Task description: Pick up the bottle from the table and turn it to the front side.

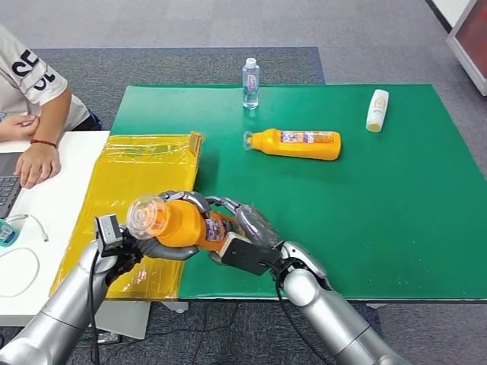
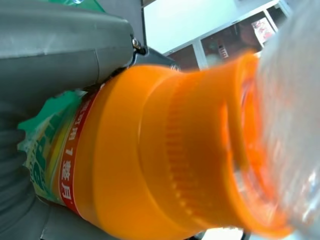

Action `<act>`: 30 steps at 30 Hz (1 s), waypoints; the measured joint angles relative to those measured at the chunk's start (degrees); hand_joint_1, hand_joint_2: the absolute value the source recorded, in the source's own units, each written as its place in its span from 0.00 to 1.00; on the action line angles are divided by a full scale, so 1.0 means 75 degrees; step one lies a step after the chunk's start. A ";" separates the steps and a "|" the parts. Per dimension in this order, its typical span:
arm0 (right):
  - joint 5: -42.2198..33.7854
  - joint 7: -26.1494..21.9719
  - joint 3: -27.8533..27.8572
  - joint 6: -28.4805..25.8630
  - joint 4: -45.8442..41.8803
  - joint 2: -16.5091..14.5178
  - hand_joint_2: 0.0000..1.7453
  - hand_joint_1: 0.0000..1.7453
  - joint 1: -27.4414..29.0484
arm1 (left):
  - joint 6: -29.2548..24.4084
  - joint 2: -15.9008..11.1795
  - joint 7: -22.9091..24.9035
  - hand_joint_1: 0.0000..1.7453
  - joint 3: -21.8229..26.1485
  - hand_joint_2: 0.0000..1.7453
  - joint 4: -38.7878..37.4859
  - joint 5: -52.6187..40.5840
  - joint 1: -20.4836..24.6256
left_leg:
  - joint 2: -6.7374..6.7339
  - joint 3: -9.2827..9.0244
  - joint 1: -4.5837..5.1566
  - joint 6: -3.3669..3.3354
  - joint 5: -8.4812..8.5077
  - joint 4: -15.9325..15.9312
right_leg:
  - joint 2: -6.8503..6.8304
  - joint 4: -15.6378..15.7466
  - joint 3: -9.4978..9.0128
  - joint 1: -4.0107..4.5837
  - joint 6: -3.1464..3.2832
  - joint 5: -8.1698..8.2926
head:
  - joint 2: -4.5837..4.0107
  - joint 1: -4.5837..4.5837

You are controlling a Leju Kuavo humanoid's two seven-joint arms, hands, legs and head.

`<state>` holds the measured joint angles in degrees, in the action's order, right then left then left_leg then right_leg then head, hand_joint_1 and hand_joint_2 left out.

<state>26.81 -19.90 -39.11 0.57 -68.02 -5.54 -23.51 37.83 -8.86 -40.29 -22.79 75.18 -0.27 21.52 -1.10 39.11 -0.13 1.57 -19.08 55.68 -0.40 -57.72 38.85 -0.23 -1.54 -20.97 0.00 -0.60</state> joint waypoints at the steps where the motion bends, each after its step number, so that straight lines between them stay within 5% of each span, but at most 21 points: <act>1: -0.0067 -0.0016 0.0042 0.0028 -0.0002 -0.0003 1.00 0.00 0.0001 | -0.0006 -0.0015 0.0001 1.00 -0.0002 1.00 0.0000 -0.0018 -0.0025 | 0.0000 0.0001 0.0000 -0.0001 0.0002 0.0000 | -0.0001 0.0000 0.0002 0.0000 0.0001 0.0001 | 0.0000 0.0000; 17: -0.0733 -0.0194 0.0627 0.0335 0.0003 -0.0022 1.00 0.00 -0.0020 | -0.0116 -0.0195 0.0004 1.00 -0.0045 1.00 0.0001 -0.0210 -0.0243 | 0.0000 0.0004 0.0000 -0.0002 0.0006 0.0000 | -0.0001 0.0001 0.0007 0.0001 0.0001 0.0002 | 0.0000 0.0001; 22: -0.1251 -0.0346 0.1225 0.0535 0.0096 -0.0023 1.00 0.00 -0.0032 | -0.1109 -0.0326 0.0088 1.00 -0.0276 1.00 -0.0014 -0.1143 -0.0201 | 0.0000 0.0006 -0.0001 -0.0001 0.0008 0.0000 | -0.0001 0.0002 0.0013 0.0001 0.0002 0.0006 | 0.0000 0.0001; 26: -0.1317 -0.0513 0.1791 0.0627 0.0243 -0.0017 1.00 0.00 0.0047 | -0.2956 -0.0877 0.0974 1.00 -0.0607 1.00 -0.0223 -0.3142 0.0495 | -0.0009 0.0024 -0.0011 0.0021 0.0027 0.0000 | 0.0009 0.0001 0.0048 0.0012 0.0029 0.0032 | 0.0000 -0.0001; 30: -0.1125 -0.0651 0.2210 0.0718 0.0413 -0.0004 1.00 0.00 0.0328 | -0.3206 -0.1424 0.2157 1.00 -0.0762 1.00 -0.0761 -0.4101 0.2211 | -0.0008 0.0045 -0.0027 0.0039 0.0054 0.0000 | 0.0009 -0.0002 0.0065 0.0028 0.0038 0.0051 | 0.0000 -0.0001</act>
<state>18.38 -24.78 -22.53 5.96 -64.93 -5.57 -21.05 13.78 -19.55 -24.11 -28.50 69.48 -31.02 38.10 -1.17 39.45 -0.34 1.87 -18.68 55.68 -0.33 -57.74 39.33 -0.02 -1.25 -20.58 0.00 -0.61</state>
